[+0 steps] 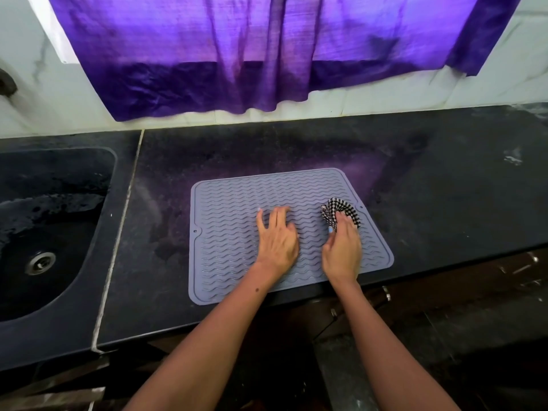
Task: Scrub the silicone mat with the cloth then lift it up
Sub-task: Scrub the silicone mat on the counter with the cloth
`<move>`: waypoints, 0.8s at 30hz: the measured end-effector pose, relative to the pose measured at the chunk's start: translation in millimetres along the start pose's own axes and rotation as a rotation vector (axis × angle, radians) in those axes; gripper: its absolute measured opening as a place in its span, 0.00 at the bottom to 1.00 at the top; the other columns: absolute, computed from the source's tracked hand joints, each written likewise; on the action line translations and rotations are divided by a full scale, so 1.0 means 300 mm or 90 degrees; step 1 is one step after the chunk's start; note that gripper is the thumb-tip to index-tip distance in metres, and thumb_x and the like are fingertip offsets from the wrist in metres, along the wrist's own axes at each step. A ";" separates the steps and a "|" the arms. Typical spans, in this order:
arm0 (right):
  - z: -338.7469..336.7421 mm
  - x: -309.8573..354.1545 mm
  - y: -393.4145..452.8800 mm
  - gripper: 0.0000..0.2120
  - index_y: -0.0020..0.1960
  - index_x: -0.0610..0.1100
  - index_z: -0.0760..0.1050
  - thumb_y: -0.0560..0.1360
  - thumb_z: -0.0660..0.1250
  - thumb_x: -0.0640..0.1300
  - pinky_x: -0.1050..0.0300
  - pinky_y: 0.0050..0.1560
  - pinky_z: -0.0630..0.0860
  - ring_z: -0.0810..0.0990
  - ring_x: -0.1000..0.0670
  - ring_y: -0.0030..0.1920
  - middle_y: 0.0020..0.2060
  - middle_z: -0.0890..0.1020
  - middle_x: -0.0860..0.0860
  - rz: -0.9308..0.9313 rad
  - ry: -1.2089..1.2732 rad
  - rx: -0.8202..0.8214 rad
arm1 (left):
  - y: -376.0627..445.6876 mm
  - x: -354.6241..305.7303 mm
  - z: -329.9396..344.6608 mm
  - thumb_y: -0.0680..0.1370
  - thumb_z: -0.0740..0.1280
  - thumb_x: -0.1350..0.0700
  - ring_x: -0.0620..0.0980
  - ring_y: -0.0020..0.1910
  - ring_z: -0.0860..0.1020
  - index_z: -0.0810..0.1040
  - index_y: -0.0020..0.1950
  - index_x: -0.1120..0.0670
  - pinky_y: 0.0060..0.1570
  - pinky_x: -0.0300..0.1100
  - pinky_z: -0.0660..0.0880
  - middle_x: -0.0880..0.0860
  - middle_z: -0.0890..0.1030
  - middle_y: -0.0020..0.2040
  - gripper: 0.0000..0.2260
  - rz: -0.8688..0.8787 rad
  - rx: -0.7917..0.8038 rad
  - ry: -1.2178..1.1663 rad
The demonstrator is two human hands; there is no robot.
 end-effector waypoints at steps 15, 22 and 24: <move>0.000 -0.005 0.002 0.24 0.72 0.42 0.62 0.76 0.60 0.39 0.48 0.73 0.59 0.61 0.48 0.73 0.71 0.67 0.47 0.005 -0.001 0.016 | -0.051 0.376 -0.118 0.82 0.52 0.56 0.55 0.56 0.70 0.74 0.50 0.59 0.60 0.53 0.60 0.58 0.72 0.53 0.13 -0.308 -0.281 -0.200; -0.002 0.002 0.017 0.24 0.72 0.44 0.63 0.77 0.60 0.38 0.45 0.70 0.64 0.66 0.47 0.71 0.70 0.68 0.48 0.057 0.043 0.018 | -0.155 0.579 -0.206 0.76 0.64 0.57 0.60 0.60 0.71 0.74 0.56 0.57 0.62 0.56 0.61 0.59 0.70 0.62 0.09 -0.543 -0.383 -0.202; -0.011 0.009 0.031 0.22 0.71 0.44 0.64 0.78 0.59 0.39 0.45 0.66 0.68 0.70 0.45 0.67 0.68 0.71 0.47 0.115 0.123 -0.004 | -0.161 0.574 -0.219 0.74 0.67 0.59 0.60 0.63 0.69 0.72 0.61 0.56 0.63 0.57 0.61 0.59 0.69 0.64 0.16 -0.539 -0.347 -0.217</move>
Point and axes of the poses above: each hand's wrist, its own y-axis towards the middle knuckle, its own z-axis out of the palm, x = y × z, the point moved 1 cm from there along y, towards the middle knuckle
